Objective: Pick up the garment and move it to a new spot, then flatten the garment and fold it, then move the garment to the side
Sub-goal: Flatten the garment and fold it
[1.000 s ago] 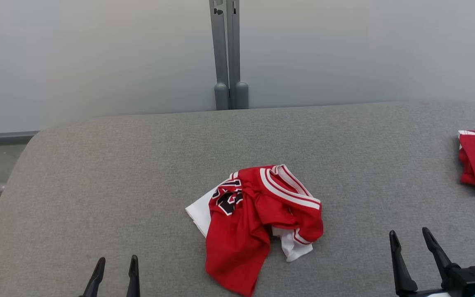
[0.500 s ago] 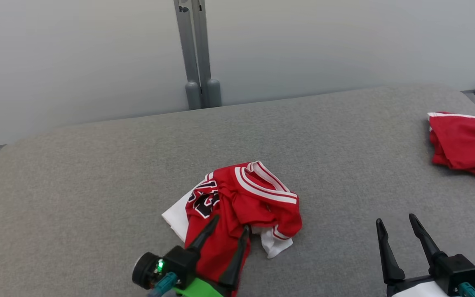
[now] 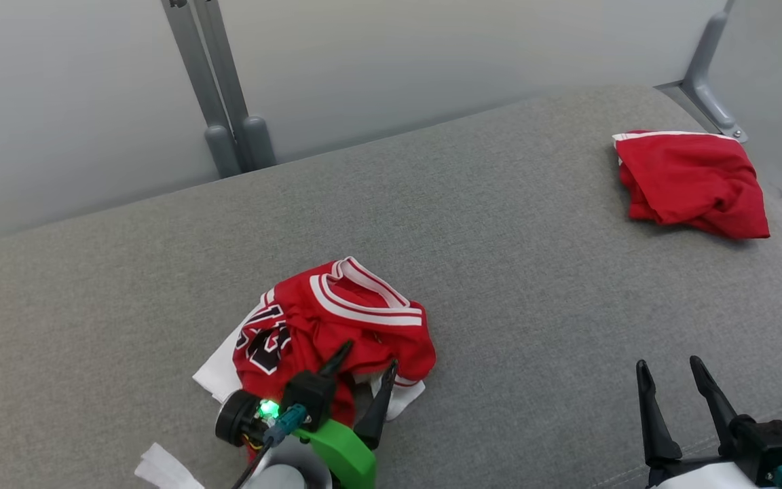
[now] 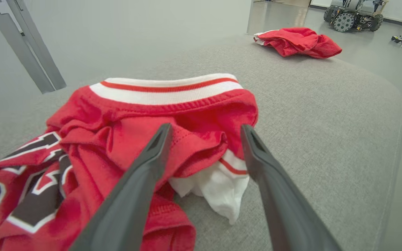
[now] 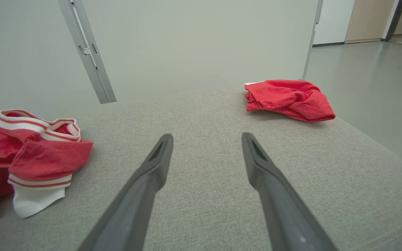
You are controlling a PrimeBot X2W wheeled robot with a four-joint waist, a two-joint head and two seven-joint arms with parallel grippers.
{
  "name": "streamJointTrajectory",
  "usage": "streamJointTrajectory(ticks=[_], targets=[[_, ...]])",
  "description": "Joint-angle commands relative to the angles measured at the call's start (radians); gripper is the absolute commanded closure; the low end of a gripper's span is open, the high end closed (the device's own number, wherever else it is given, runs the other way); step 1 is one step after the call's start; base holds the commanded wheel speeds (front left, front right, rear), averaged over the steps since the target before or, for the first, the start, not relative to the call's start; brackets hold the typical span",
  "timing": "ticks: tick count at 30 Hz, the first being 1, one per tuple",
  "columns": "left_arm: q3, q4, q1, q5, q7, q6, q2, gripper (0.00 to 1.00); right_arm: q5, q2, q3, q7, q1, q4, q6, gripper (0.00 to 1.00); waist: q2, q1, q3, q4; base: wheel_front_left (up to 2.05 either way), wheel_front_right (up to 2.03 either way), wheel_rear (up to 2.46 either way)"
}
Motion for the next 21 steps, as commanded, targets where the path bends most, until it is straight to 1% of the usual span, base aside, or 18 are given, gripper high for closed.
streamJointTrajectory(ticks=[1,6,7,8,9,10,11,13,16,19,21], targets=[[-0.008,0.011,-0.024,0.012,0.000,0.007,0.004,0.00,0.005,-0.001,0.003,-0.003,-0.010,0.002,0.000,0.00,0.0000,0.0000,0.020,-0.023,0.00,0.00,0.00],[-0.037,0.096,-0.065,0.026,0.000,0.026,0.004,0.00,0.013,-0.001,0.013,-0.003,-0.028,0.005,0.000,0.00,0.0000,0.0000,0.025,-0.035,0.00,0.00,0.00],[-0.041,0.115,-0.073,0.025,0.000,0.031,0.004,0.05,0.014,-0.001,0.014,-0.003,-0.029,0.005,0.000,0.00,0.0000,0.0000,0.025,-0.037,0.00,0.00,0.00],[-0.044,0.135,-0.082,0.028,0.000,0.036,0.004,0.52,0.015,-0.001,0.016,-0.003,-0.029,0.005,0.000,0.00,0.0000,0.0000,0.025,-0.039,0.00,0.00,0.00],[-0.043,0.148,-0.089,0.029,0.000,0.042,0.004,0.61,0.016,-0.001,0.015,-0.003,-0.028,0.005,0.000,0.00,0.0000,0.0000,0.025,-0.040,0.00,0.00,0.00],[-0.039,0.160,-0.094,0.027,0.000,0.050,0.004,0.87,0.019,-0.001,0.011,-0.003,-0.026,0.005,0.000,0.00,0.0000,0.0000,0.024,-0.040,0.00,0.00,0.00],[-0.037,0.169,-0.097,0.029,0.000,0.057,0.004,1.00,0.021,-0.001,0.009,-0.003,-0.023,0.004,0.000,0.00,0.0000,0.0000,0.024,-0.039,0.00,0.00,0.00],[-0.031,0.180,-0.104,0.033,0.000,0.067,0.004,1.00,0.025,-0.001,0.003,-0.003,-0.016,0.005,0.000,0.00,0.0000,0.0000,0.023,-0.034,0.00,0.00,0.00],[-0.010,0.163,-0.109,0.024,0.000,0.058,0.006,1.00,0.029,-0.001,0.000,-0.003,-0.009,0.008,0.000,0.00,0.0000,0.0000,0.021,-0.027,0.00,0.00,0.00],[0.022,0.097,-0.096,0.013,0.000,0.051,0.010,1.00,0.037,-0.001,-0.006,-0.003,-0.005,0.008,0.000,0.00,0.0000,0.0000,0.019,-0.014,0.00,0.00,0.00],[0.048,0.035,-0.072,-0.001,0.000,0.038,0.014,1.00,0.040,-0.001,-0.011,-0.003,-0.001,0.005,0.000,0.00,0.0000,0.0000,0.015,-0.002,0.00,0.00,0.00]])
